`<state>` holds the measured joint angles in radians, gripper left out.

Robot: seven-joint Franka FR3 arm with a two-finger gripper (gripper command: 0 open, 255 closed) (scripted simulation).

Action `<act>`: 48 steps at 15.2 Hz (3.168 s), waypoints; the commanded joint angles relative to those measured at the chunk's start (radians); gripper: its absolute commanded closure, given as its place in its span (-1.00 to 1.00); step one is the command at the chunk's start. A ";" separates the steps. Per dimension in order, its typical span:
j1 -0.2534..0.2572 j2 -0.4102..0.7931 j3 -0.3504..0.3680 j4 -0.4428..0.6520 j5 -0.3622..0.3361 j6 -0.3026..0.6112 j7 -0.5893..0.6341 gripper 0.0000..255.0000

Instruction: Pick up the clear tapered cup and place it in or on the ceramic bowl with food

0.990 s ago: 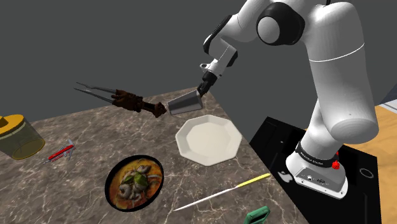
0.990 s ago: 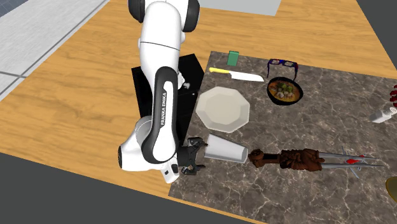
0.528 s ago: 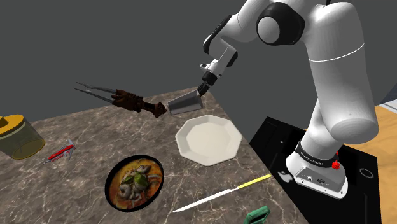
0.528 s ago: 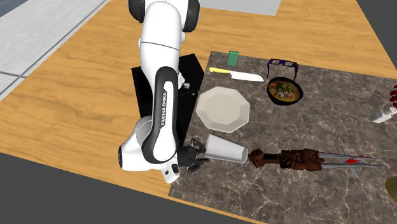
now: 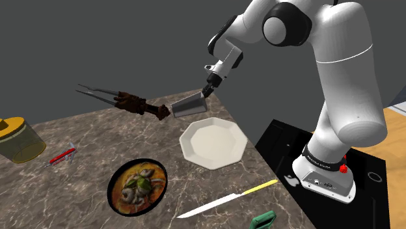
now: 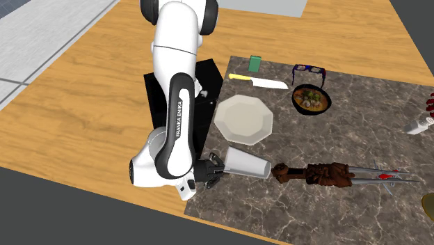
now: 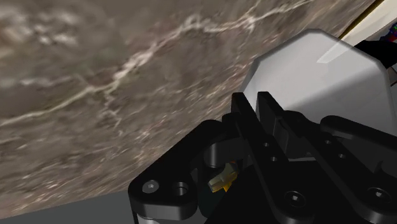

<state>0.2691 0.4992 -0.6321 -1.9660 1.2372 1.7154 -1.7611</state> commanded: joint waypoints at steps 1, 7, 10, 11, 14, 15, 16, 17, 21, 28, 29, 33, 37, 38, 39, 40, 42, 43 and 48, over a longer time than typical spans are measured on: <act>0.003 -0.010 -0.003 -0.001 -0.006 -0.001 0.008 1.00; 0.019 -0.071 -0.023 -0.001 -0.044 -0.013 0.060 1.00; 0.026 -0.100 -0.032 0.001 -0.062 -0.019 0.087 1.00; 0.029 -0.109 -0.034 0.002 -0.068 -0.022 0.096 1.00; 0.035 -0.137 -0.042 0.007 -0.086 -0.029 0.124 1.00; 0.037 -0.146 -0.045 0.009 -0.092 -0.031 0.133 1.00; 0.039 -0.155 -0.047 0.011 -0.098 -0.034 0.142 1.00; 0.041 -0.164 -0.049 0.013 -0.104 -0.037 0.151 1.00; 0.049 -0.197 -0.058 0.024 -0.127 -0.048 0.189 1.00; 0.059 -0.251 -0.069 0.051 -0.163 -0.072 0.256 1.00; 0.060 -0.258 -0.071 0.056 -0.168 -0.076 0.265 1.00; 0.063 -0.280 -0.075 0.073 -0.183 -0.089 0.298 1.00; 0.152 -0.405 -0.044 -0.065 -0.207 0.044 0.338 1.00; 0.170 -0.433 -0.033 -0.096 -0.210 0.077 0.349 1.00; 0.188 -0.461 -0.021 -0.126 -0.213 0.110 0.360 1.00; 0.204 -0.487 -0.007 -0.154 -0.214 0.143 0.372 1.00; 0.234 -0.536 0.023 -0.208 -0.213 0.206 0.395 1.00; 0.248 -0.558 0.038 -0.233 -0.210 0.237 0.406 1.00; 0.312 -0.645 0.126 -0.336 -0.178 0.383 0.459 1.00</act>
<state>0.5699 -0.1259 -0.5230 -2.2822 1.0545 2.0697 -1.3153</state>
